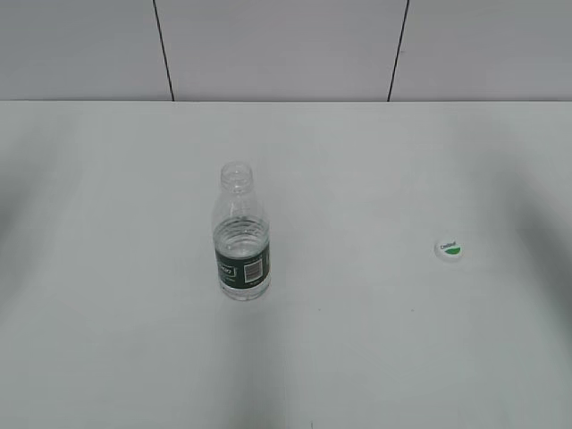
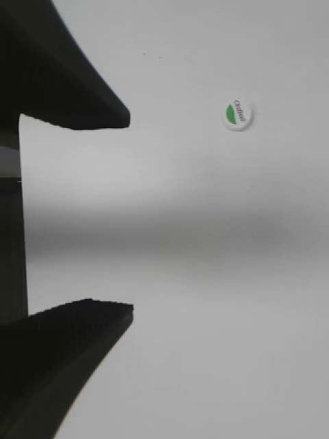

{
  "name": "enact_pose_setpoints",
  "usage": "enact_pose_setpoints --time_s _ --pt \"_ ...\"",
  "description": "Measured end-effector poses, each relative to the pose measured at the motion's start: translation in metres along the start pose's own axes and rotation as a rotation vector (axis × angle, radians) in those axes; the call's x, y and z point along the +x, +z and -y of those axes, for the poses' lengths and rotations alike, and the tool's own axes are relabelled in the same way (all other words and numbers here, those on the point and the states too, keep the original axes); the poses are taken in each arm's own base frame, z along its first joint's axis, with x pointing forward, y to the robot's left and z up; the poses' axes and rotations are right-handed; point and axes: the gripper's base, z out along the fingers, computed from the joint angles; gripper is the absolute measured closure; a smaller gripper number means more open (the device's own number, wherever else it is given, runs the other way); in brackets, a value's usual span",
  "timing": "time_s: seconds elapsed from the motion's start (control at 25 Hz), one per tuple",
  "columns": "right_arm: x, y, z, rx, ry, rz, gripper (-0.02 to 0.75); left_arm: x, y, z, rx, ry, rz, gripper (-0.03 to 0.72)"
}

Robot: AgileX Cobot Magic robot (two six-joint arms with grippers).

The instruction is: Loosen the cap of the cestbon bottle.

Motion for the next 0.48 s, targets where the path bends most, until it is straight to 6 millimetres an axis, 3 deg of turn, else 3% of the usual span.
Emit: enact_pose_setpoints --time_s 0.24,0.48 --pt "0.071 -0.019 -0.006 -0.008 0.005 0.055 0.146 0.067 -0.019 0.014 0.025 -0.013 0.062 0.249" --pt "0.130 -0.019 -0.015 -0.045 0.022 0.093 0.146 0.136 -0.037 0.027 0.043 -0.034 0.159 0.249"
